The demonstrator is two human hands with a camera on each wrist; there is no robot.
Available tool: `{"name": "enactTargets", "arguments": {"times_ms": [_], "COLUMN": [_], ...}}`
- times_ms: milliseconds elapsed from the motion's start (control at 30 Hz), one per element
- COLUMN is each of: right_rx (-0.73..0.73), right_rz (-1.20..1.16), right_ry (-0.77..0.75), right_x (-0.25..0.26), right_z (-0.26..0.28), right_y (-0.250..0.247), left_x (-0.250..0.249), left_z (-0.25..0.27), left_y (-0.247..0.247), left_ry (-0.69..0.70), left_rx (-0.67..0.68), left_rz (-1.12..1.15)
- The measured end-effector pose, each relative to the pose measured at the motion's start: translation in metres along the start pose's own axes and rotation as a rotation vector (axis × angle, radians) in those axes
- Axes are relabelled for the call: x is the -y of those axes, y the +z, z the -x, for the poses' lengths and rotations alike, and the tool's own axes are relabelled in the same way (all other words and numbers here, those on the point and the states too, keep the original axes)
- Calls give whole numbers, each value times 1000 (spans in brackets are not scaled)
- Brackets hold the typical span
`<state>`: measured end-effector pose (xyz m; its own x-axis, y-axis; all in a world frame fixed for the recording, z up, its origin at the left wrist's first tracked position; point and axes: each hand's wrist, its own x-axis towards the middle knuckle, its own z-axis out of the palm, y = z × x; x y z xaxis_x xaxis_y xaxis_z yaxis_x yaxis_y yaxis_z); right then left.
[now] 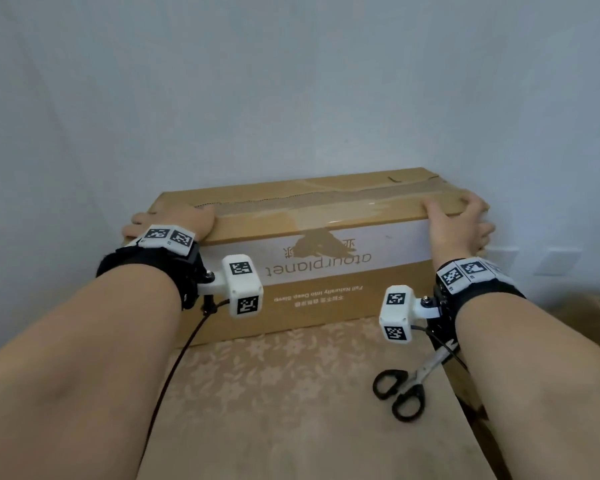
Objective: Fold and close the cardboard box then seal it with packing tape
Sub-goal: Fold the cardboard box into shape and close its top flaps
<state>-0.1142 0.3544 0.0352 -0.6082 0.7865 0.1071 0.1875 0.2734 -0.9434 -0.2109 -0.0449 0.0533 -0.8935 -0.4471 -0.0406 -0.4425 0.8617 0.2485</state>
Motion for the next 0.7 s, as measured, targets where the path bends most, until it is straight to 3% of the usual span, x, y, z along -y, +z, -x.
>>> {"name": "enactTargets", "arguments": {"times_ms": [100,233,367,467,567,700], "right_rx": [-138,-259,-184,-21,104,386], "right_rz": [-18,-78,-20,229,534,781], "right_ry": [36,64,120,109,-128,-660], "right_x": [8,18,17,30,51,85], "right_z": [15,42,73,103,144,197], "right_y": [3,-8,-21,-17,4,40], "left_x": [1,16,38,44,46,61], "left_z": [45,58,63,75,91,114], "left_y": [-19,-31,-35,-35,-38,-55], "left_ry": [37,85,133,159,196,282], "left_rx": [-18,-65,-21,9,48,50], "left_rz": [-7,-14,13,-60,-103,-135]}}
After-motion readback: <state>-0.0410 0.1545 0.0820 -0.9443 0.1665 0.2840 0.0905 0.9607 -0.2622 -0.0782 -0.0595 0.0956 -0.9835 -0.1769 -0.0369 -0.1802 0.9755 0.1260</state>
